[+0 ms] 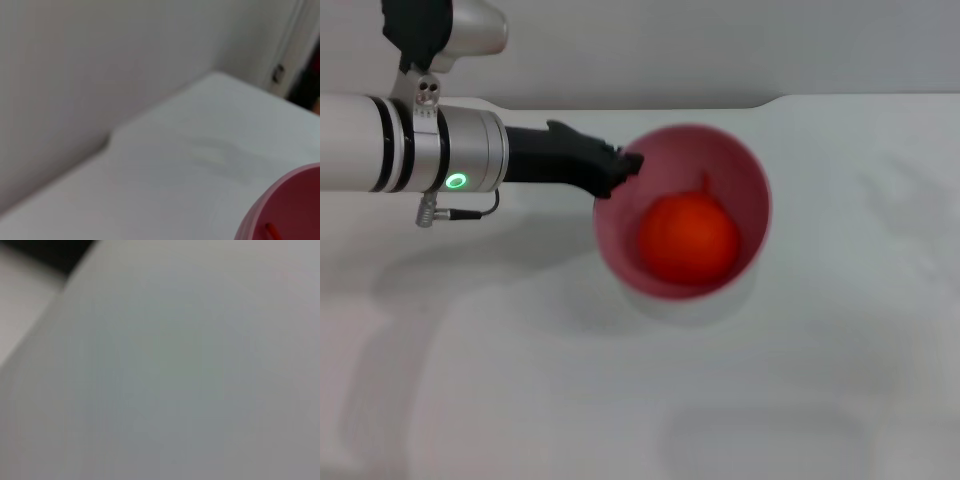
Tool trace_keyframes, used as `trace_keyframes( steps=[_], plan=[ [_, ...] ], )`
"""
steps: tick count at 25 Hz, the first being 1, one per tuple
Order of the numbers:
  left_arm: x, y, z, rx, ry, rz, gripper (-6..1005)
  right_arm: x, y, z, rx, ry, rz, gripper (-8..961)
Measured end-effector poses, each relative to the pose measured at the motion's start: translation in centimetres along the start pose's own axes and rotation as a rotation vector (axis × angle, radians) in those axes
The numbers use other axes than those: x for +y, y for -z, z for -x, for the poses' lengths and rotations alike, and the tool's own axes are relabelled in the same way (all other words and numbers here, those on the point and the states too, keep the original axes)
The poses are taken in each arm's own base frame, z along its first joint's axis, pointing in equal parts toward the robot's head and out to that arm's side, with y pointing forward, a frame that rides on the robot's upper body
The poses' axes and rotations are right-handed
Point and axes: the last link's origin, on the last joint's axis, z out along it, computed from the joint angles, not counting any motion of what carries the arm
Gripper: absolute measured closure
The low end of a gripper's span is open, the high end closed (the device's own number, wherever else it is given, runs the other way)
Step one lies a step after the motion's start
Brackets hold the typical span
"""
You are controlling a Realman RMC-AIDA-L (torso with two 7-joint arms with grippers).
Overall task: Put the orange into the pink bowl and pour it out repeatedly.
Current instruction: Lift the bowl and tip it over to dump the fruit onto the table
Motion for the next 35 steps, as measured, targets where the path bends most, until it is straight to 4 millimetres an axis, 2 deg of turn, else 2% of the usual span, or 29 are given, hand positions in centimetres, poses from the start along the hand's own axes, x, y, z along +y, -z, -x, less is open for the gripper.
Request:
trace_keyframes(
  steps=[3,6,9,12,15,17,19,21,22,27,28,32,33,35],
  plan=[
    [-0.3,-0.6,0.3,0.143,-0.054,-0.107,847,-0.3,3.2,0.9,-0.135,0.041,-0.09,413],
    [-0.4,-0.7,0.5,0.16,-0.06,-0.138,847,-0.9,5.6,1.6,-0.211,0.068,-0.203,414],
    [-0.1,-2.2,2.2,0.205,-0.1,-0.327,846,-1.5,8.3,2.5,-0.285,0.104,-0.331,414],
    [0.1,-2.2,2.6,0.217,-0.107,-0.362,846,-1.8,10.5,3.4,-0.343,0.15,-0.423,415],
    [0.7,-1.3,3.7,0.302,-0.137,-0.565,845,-2.0,11.9,4.2,-0.373,0.19,-0.485,415],
    [0.7,-1.3,3.7,0.302,-0.137,-0.565,845,-2.1,12.3,4.4,-0.376,0.199,-0.502,415],
    [1.5,-0.4,4.5,0.353,-0.201,-0.736,844,-2.1,12.5,4.4,-0.375,0.2,-0.509,415],
    [2.1,-0.2,4.7,0.37,-0.252,-0.809,844,-2.1,12.6,4.3,-0.374,0.2,-0.513,416],
    [3.0,-0.3,4.8,0.376,-0.313,-0.863,844,-2.1,12.5,4.3,-0.375,0.198,-0.512,416],
    [4.8,-0.4,5.2,0.386,-0.438,-0.971,843,-2.2,12.2,4.2,-0.378,0.191,-0.504,416],
    [6.1,-0.3,5.5,0.408,-0.514,-1.039,843,-2.2,12.1,4.2,-0.377,0.189,-0.501,416],
    [7.0,-0.1,5.6,0.439,-0.563,-1.08,842,-2.3,11.6,4.0,-0.376,0.18,-0.49,416],
    [8.1,0.4,5.6,0.483,-0.617,-1.119,842,-2.3,11.4,4.0,-0.376,0.178,-0.487,416],
    [9.0,0.7,5.7,0.52,-0.66,-1.14,842,-2.4,11.3,3.9,-0.376,0.175,-0.482,416]
  ],
)
